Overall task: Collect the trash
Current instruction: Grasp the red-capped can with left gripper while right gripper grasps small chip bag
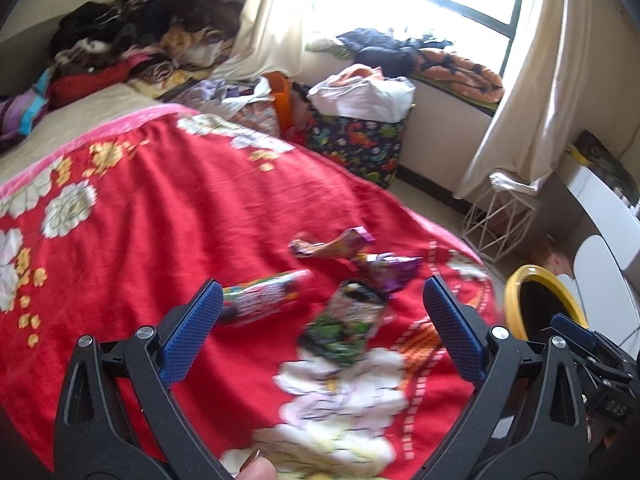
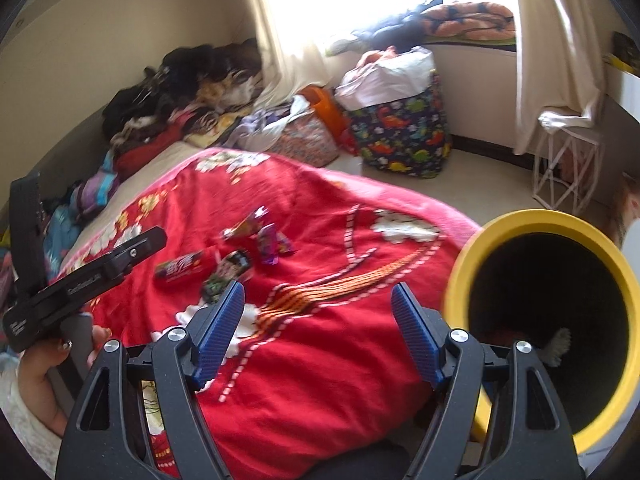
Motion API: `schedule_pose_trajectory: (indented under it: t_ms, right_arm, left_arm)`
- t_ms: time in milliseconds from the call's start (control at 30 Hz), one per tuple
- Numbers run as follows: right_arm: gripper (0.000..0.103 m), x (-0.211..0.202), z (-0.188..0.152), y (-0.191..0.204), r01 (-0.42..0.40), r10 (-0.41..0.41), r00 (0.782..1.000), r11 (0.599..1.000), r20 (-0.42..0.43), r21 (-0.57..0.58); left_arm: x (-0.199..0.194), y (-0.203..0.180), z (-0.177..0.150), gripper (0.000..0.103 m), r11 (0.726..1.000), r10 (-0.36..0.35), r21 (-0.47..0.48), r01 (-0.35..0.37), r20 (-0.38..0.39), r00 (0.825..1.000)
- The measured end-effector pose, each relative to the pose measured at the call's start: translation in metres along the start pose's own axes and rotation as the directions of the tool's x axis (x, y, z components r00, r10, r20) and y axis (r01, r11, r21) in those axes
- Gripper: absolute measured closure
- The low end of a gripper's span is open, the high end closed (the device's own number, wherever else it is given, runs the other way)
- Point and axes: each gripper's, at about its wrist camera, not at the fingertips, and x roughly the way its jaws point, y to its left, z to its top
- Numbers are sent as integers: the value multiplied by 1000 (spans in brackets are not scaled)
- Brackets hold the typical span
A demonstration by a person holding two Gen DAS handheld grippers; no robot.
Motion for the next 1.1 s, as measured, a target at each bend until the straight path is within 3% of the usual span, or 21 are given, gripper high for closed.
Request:
schedule_pose_trajectory:
  t_ms: [133,200,267,333,600,667,767,967,1067,1100]
  right_arm:
    - [30,18,-3,17,-26,25,999,999,-35,-41]
    - [30,28,-2,25,-42,39,998,997,-53,-60]
    - [30,38,-1,32,-62,57,996,996,-68,-69]
    - [30,46,0,37,-74,68,995,995,-79,-73]
    - [30,75,7,46,-98,89,989,993,-120,-72]
    - [30,82,9,45,-112,104,986,992,-133,-55]
    - [31,96,12,44,-137,133,979,990,-156,-19]
    - [49,123,13,45,-177,177,960,984,-218,19]
    - [66,133,12,43,-215,225,946,974,-235,68]
    - [82,137,11,43,-231,247,938,968,-244,94]
  left_arm:
    - [8,25,1,15,1000,2,-20,-3,-29,1000]
    - [15,37,3,21,1000,-4,-22,3,-51,999]
    - [22,44,5,37,999,-28,-27,26,-73,997]
    - [30,51,7,44,999,-43,-28,40,-96,994]
    - [64,53,1,45,992,-120,23,127,-201,972]
    - [70,55,-4,52,991,-124,22,132,-222,967]
    - [75,58,-12,53,990,-132,20,141,-244,961]
    - [73,61,-15,56,987,-155,0,159,-239,959]
    - [73,57,-16,58,986,-159,12,167,-247,956]
    - [73,55,-17,58,985,-162,16,172,-250,954]
